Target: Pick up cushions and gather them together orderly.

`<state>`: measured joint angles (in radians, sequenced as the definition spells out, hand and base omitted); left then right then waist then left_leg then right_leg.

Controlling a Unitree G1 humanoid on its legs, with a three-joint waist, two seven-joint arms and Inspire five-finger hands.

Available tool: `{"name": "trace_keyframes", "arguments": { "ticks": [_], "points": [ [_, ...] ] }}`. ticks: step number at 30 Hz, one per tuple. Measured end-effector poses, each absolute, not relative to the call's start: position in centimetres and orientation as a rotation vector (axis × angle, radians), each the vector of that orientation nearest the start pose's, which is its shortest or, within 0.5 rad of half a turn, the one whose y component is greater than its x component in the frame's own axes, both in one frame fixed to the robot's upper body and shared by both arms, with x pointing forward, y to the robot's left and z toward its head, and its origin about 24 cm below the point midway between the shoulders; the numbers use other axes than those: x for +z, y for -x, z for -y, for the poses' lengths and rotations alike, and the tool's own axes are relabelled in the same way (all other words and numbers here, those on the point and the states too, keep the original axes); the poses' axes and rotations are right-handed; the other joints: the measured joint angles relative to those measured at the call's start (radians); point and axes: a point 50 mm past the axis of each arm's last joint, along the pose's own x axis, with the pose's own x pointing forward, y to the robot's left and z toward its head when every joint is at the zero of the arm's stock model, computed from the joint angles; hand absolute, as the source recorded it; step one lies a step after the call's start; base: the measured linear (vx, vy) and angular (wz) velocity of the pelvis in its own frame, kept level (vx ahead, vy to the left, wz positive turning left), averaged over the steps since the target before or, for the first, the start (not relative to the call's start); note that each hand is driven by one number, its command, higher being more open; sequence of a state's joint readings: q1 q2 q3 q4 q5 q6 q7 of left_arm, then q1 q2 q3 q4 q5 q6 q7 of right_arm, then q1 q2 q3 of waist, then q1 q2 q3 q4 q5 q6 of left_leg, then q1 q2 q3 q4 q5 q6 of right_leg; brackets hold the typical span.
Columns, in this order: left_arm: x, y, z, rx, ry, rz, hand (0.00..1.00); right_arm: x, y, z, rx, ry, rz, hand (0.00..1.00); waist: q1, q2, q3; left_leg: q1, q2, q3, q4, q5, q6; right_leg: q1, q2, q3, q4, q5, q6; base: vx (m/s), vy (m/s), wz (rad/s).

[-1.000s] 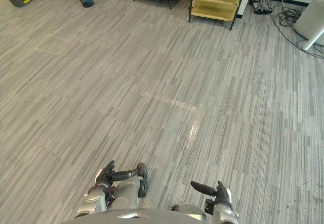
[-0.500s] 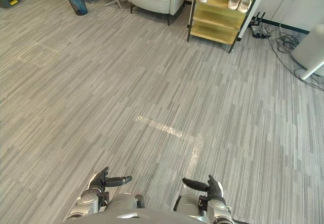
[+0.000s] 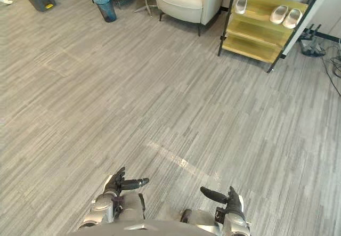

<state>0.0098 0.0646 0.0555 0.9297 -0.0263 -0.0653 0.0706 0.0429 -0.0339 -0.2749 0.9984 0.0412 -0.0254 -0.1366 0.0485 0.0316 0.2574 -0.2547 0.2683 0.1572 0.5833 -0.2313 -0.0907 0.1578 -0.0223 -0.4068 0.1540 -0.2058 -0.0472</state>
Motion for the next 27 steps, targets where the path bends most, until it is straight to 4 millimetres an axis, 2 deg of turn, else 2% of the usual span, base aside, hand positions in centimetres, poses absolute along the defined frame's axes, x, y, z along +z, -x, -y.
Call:
{"name": "trace_keyframes", "arguments": {
  "ticks": [1, 2, 3, 4, 6, 7, 9, 10, 12, 13, 15, 17, 18, 19, 21, 22, 23, 27],
  "points": [
    [-13.7, -15.3, -18.6, 0.164, -0.043, -0.869, 1.00, -15.3, -11.4, 20.5, -0.426, -0.075, -1.018, 1.00, 0.001, -0.012, 0.005, 0.002, -0.052, -0.055, -0.175, 0.036, -0.015, 0.005, -0.018, 0.006, 0.000, -0.004, 0.018, 0.15, 0.145, -0.09],
    [-13.7, -15.3, -18.6, 0.164, -0.045, -0.871, 1.00, -15.4, -11.4, 20.5, -0.425, -0.075, -1.024, 1.00, 0.001, -0.016, 0.003, 0.009, -0.081, -0.089, -0.268, 0.076, -0.015, 0.009, -0.027, 0.013, 0.000, -0.009, 0.032, 0.33, 0.327, -0.26],
    [-13.9, -15.1, -18.4, 0.161, -0.044, -0.880, 1.00, -15.5, -11.1, 20.7, -0.426, -0.067, -1.037, 1.00, 0.005, -0.006, -0.003, 0.019, -0.108, -0.138, -0.348, 0.212, -0.021, 0.021, -0.029, 0.036, 0.003, -0.029, 0.070, 0.35, 0.328, -0.43],
    [-14.0, -15.1, -18.6, 0.167, -0.043, -0.886, 1.00, -15.7, -11.0, 20.3, -0.421, -0.073, -1.049, 1.00, 0.008, -0.013, -0.007, 0.033, -0.114, -0.142, -0.330, 0.267, -0.035, 0.030, -0.038, 0.062, 0.014, -0.049, 0.099, 0.43, 0.360, -0.45],
    [-13.9, -15.1, -19.7, 0.170, -0.078, -0.895, 1.00, -15.9, -10.7, 19.3, -0.405, -0.095, -1.063, 1.00, 0.003, -0.069, -0.026, 0.034, -0.152, -0.108, -0.282, 0.205, -0.008, 0.016, -0.104, 0.096, 0.061, -0.061, 0.119, 0.34, 0.258, -0.34],
    [-13.9, -15.1, -19.9, 0.172, -0.081, -0.895, 1.00, -15.9, -10.6, 19.3, -0.405, -0.096, -1.069, 1.00, 0.004, -0.077, -0.029, 0.036, -0.157, -0.086, -0.252, 0.173, 0.002, 0.008, -0.122, 0.116, 0.091, -0.066, 0.128, 0.23, 0.197, -0.45],
    [-14.1, -14.8, -20.0, 0.176, -0.082, -0.911, 1.00, -15.9, -10.8, 19.3, -0.404, -0.095, -1.064, 1.00, 0.006, -0.074, -0.031, 0.070, -0.165, -0.028, -0.201, 0.104, 0.027, -0.047, -0.170, 0.172, 0.247, -0.073, 0.140, 0.24, 0.242, -0.64],
    [-14.2, -14.6, -20.0, 0.176, -0.084, -0.918, 1.00, -15.9, -10.9, 19.3, -0.402, -0.098, -1.060, 1.00, 0.006, -0.075, -0.033, 0.088, -0.171, -0.009, -0.202, 0.091, 0.036, -0.075, -0.191, 0.187, 0.313, -0.071, 0.143, 0.21, 0.210, -0.61],
    [-14.3, -14.4, -20.2, 0.177, -0.089, -0.929, 1.00, -15.8, -11.0, 19.3, -0.396, -0.100, -1.055, 1.00, 0.003, -0.081, -0.036, 0.123, -0.186, 0.024, -0.220, 0.076, 0.050, -0.125, -0.234, 0.193, 0.422, -0.049, 0.170, 0.14, 0.108, -0.39],
    [-14.3, -14.3, -20.2, 0.177, -0.092, -0.933, 1.00, -15.8, -11.1, 19.3, -0.394, -0.101, -1.054, 1.00, 0.001, -0.080, -0.037, 0.140, -0.188, 0.029, -0.233, 0.072, 0.056, -0.145, -0.245, 0.191, 0.467, -0.032, 0.170, 0.18, 0.081, -0.27],
    [-14.5, -13.7, -20.5, 0.180, -0.098, -0.951, 1.00, -15.8, -11.3, 19.3, -0.379, -0.097, -1.052, 1.00, -0.008, -0.065, -0.043, 0.172, -0.170, 0.034, -0.270, 0.072, 0.057, -0.179, -0.235, 0.183, 0.483, -0.078, 0.157, 0.12, -0.019, -0.16],
    [-14.6, -13.1, -20.9, 0.191, -0.107, -0.966, 1.00, -15.7, -11.4, 19.5, -0.369, -0.081, -1.051, 1.00, -0.007, -0.054, -0.048, 0.211, -0.143, 0.042, -0.303, 0.082, 0.040, -0.210, -0.187, 0.157, 0.388, -0.102, 0.144, 0.10, -0.120, -0.13],
    [-14.6, -13.0, -21.0, 0.193, -0.110, -0.968, 1.00, -15.8, -11.4, 19.5, -0.369, -0.081, -1.053, 1.00, -0.008, -0.060, -0.052, 0.217, -0.142, 0.044, -0.304, 0.084, 0.037, -0.213, -0.177, 0.156, 0.322, -0.085, 0.141, 0.11, -0.182, -0.05],
    [-14.6, -12.9, -21.4, 0.195, -0.119, -0.972, 1.00, -15.9, -11.0, 19.5, -0.366, -0.077, -1.066, 1.00, -0.009, -0.080, -0.062, 0.220, -0.156, 0.044, -0.302, 0.083, 0.035, -0.212, -0.171, 0.154, 0.256, -0.058, 0.135, 0.11, -0.159, 0.06],
    [-15.2, -12.2, -20.0, 0.174, -0.091, -1.008, 1.00, -15.9, -10.3, 20.8, -0.397, -0.055, -1.077, 1.00, -0.021, -0.035, -0.092, 0.237, -0.128, 0.024, -0.347, 0.093, 0.013, -0.184, -0.128, 0.138, 0.207, -0.031, 0.119, 0.18, -0.218, 0.03],
    [-15.3, -12.1, -19.5, 0.164, -0.083, -1.014, 1.00, -15.8, -10.2, 21.4, -0.405, -0.040, -1.080, 1.00, -0.023, -0.020, -0.097, 0.257, -0.119, 0.025, -0.377, 0.103, -0.002, -0.169, -0.112, 0.137, 0.183, -0.028, 0.113, 0.17, -0.206, -0.10],
    [-15.5, -11.9, -19.1, 0.153, -0.079, -1.020, 1.00, -15.8, -10.0, 21.7, -0.410, -0.033, -1.086, 1.00, -0.025, -0.012, -0.101, 0.283, -0.110, 0.025, -0.412, 0.115, -0.014, -0.151, -0.095, 0.137, 0.160, -0.022, 0.106, 0.12, -0.160, -0.10],
    [-15.5, -12.1, -18.4, 0.096, -0.094, -1.015, 1.00, -15.9, -9.3, 22.0, -0.426, -0.032, -1.098, 1.00, -0.028, -0.016, -0.102, 0.321, -0.093, 0.025, -0.442, 0.126, -0.021, -0.108, -0.065, 0.138, 0.114, -0.016, 0.097, 0.08, -0.100, -0.06]
  ]
}}
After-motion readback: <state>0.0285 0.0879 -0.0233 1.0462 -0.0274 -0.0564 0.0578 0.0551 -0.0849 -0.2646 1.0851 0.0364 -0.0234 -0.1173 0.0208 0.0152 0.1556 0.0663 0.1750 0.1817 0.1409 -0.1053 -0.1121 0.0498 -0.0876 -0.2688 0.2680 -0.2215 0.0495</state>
